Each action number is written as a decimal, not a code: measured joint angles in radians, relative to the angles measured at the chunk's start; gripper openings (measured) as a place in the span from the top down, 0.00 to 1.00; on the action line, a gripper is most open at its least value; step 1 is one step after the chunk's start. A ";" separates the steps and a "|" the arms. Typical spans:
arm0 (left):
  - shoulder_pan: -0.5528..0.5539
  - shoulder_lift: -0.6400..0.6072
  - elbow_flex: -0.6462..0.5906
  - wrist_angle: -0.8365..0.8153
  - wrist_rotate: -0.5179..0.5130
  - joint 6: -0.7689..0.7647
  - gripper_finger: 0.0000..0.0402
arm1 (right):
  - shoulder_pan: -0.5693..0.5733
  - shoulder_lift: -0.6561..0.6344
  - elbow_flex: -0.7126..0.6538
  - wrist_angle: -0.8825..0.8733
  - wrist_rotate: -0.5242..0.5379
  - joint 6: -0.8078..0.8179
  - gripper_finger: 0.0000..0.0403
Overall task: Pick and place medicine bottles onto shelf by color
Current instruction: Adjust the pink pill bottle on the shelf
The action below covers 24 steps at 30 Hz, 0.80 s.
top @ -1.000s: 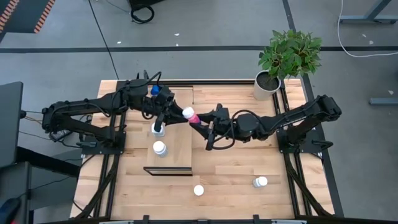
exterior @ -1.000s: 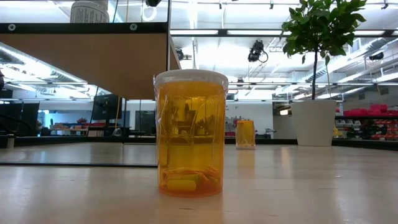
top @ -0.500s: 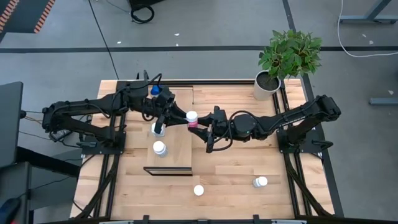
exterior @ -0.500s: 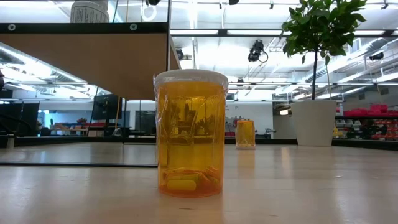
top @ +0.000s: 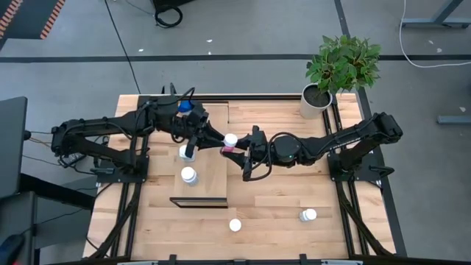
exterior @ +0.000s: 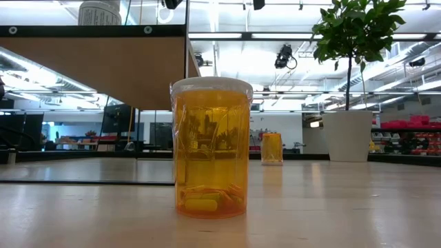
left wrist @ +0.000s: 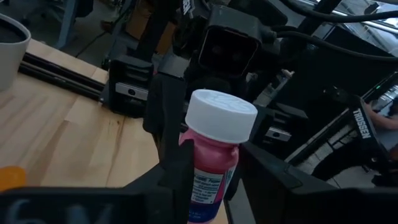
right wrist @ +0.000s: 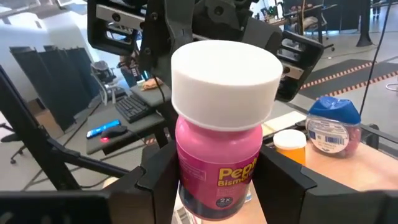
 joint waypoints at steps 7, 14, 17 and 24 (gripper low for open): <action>0.034 -0.045 0.009 -0.029 0.096 -0.007 0.66 | 0.010 0.013 -0.007 -0.061 -0.012 -0.032 0.54; 0.132 -0.163 0.005 -0.128 0.112 0.007 0.68 | 0.041 0.008 -0.005 -0.169 -0.026 -0.043 0.54; 0.180 -0.206 0.005 -0.163 0.109 0.009 0.69 | 0.041 0.014 -0.002 -0.141 -0.027 -0.059 0.54; 0.222 -0.252 0.003 -0.249 0.112 0.034 0.68 | 0.049 0.146 -0.002 -0.009 -0.143 -0.141 0.54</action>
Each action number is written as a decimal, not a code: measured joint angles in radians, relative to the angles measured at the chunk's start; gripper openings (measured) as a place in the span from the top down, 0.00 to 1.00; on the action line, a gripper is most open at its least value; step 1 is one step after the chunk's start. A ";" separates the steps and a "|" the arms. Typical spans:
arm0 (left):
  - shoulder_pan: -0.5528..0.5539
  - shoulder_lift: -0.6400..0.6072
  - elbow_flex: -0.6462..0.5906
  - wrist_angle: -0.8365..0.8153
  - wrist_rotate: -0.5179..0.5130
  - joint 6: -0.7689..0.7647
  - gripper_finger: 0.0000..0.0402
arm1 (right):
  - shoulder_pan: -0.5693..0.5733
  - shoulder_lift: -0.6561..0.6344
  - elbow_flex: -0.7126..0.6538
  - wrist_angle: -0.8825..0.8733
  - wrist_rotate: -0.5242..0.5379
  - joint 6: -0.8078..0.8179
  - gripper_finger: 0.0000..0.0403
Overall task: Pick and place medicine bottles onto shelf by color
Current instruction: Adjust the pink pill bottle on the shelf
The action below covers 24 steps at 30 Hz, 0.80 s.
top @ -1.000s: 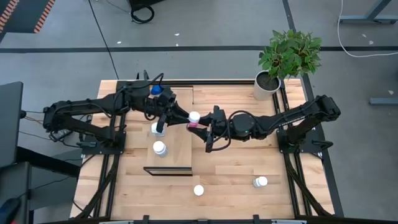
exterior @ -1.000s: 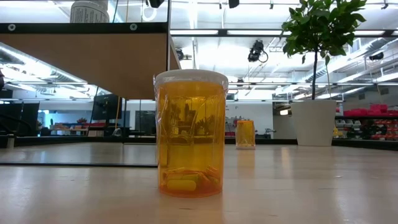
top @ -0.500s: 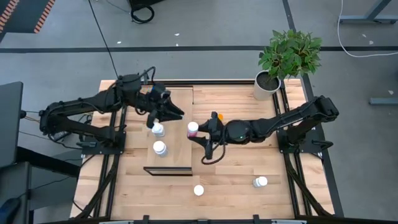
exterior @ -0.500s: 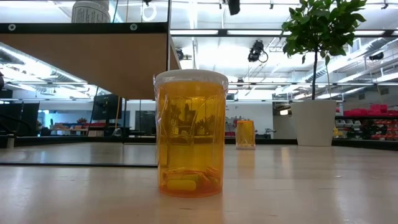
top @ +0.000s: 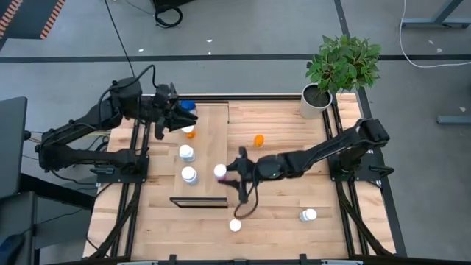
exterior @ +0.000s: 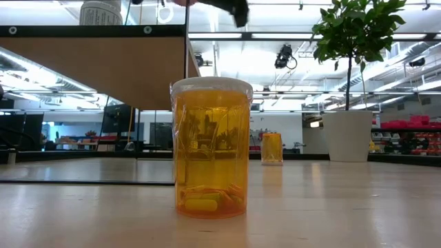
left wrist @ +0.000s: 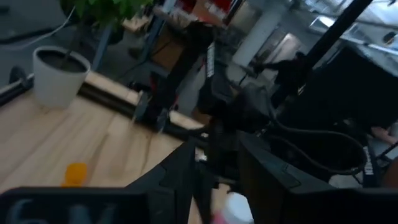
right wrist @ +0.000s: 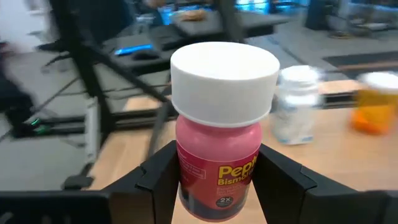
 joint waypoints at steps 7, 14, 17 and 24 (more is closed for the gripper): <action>-0.004 -0.011 -0.002 -0.103 0.000 0.014 0.71 | -0.005 0.132 0.001 0.157 -0.018 -0.024 0.54; -0.004 -0.010 -0.002 -0.105 0.000 0.011 0.73 | -0.016 0.225 0.001 0.219 -0.044 -0.015 0.54; -0.004 -0.010 -0.002 -0.105 0.000 -0.009 0.72 | -0.016 0.230 0.002 0.222 -0.046 -0.008 0.54; -0.004 -0.010 -0.002 -0.105 0.000 -0.008 0.72 | -0.016 0.230 0.002 0.222 -0.035 -0.027 0.54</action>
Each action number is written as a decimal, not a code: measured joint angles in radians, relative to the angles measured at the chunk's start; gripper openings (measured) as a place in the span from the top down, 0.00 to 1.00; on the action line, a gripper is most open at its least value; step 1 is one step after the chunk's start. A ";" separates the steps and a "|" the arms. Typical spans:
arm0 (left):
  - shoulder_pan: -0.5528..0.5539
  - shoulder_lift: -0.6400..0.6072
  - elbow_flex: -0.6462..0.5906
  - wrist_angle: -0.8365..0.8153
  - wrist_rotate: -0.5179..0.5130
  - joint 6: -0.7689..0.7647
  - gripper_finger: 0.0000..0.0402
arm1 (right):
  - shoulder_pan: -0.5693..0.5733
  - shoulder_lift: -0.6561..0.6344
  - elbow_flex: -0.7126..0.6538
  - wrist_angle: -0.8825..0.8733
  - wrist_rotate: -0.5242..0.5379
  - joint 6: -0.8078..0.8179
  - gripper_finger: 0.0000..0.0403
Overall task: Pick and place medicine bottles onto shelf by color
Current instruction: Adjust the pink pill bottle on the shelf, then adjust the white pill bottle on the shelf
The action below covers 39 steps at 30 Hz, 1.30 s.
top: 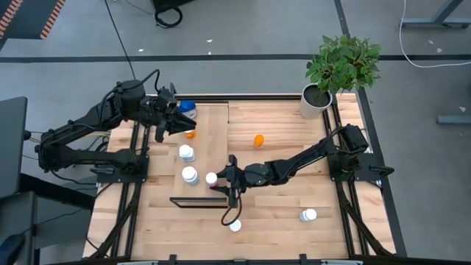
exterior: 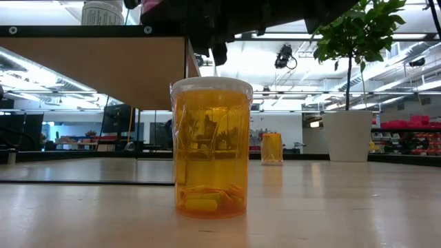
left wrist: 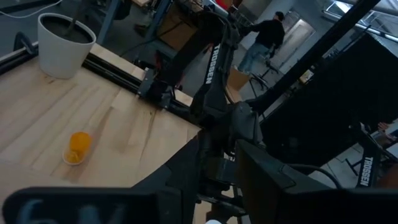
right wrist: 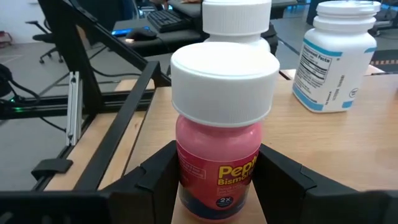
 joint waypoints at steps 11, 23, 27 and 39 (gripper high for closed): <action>0.000 0.000 0.000 0.000 0.000 -0.001 0.72 | -0.014 0.000 0.000 0.022 0.007 0.002 0.42; -0.029 0.001 -0.001 0.006 0.000 0.000 0.70 | -0.012 -0.023 0.000 0.053 0.006 0.003 0.34; -0.069 0.001 -0.002 0.033 0.000 0.000 0.67 | -0.012 -0.066 0.002 0.018 0.006 0.003 0.34; -0.170 0.003 -0.002 0.032 -0.002 0.100 0.61 | -0.011 -0.254 0.001 -0.165 0.043 0.034 0.34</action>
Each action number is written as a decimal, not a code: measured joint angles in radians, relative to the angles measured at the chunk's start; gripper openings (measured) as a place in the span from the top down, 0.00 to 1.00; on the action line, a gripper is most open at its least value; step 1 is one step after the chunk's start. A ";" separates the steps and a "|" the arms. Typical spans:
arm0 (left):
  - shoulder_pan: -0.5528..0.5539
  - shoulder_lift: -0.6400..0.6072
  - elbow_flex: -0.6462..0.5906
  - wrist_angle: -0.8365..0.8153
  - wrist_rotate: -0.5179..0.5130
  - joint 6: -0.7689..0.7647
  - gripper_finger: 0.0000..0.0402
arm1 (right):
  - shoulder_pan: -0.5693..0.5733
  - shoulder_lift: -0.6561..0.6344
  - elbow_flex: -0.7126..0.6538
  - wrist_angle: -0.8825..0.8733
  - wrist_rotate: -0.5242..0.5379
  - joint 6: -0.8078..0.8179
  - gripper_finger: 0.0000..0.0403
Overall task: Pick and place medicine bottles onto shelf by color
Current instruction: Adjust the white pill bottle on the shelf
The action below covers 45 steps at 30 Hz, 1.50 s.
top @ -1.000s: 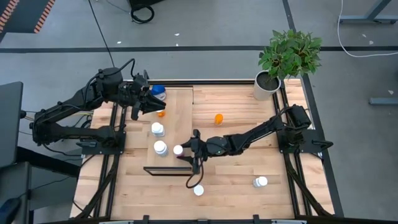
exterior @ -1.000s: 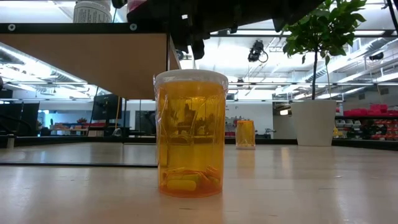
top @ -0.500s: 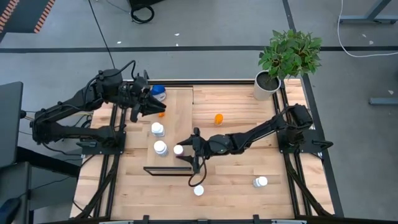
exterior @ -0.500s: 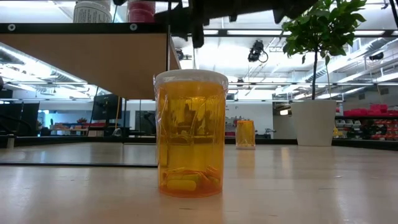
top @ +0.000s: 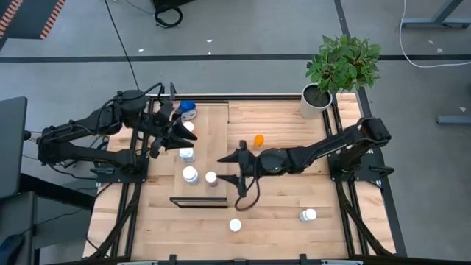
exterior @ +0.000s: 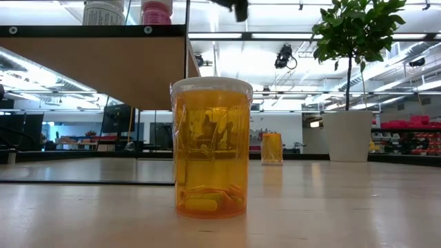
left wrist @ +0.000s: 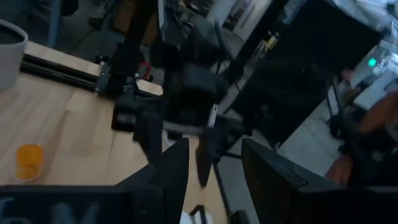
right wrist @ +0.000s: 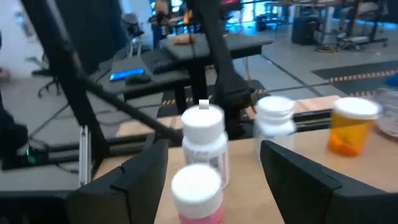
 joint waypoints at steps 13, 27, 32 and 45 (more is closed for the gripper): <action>-0.082 0.000 0.000 -0.232 -0.007 0.291 0.63 | -0.018 -0.184 0.000 -0.041 0.268 0.455 0.36; -0.134 0.017 0.042 -0.367 -0.061 0.320 0.51 | -0.100 -0.195 0.003 -0.054 0.221 0.684 0.36; -0.157 0.099 0.259 -0.618 -0.184 0.375 0.52 | -0.106 -0.195 0.080 -0.194 0.100 0.626 0.36; -0.211 0.339 0.517 -0.863 -0.261 0.294 0.57 | -0.094 -0.197 0.573 -1.105 0.034 0.441 0.36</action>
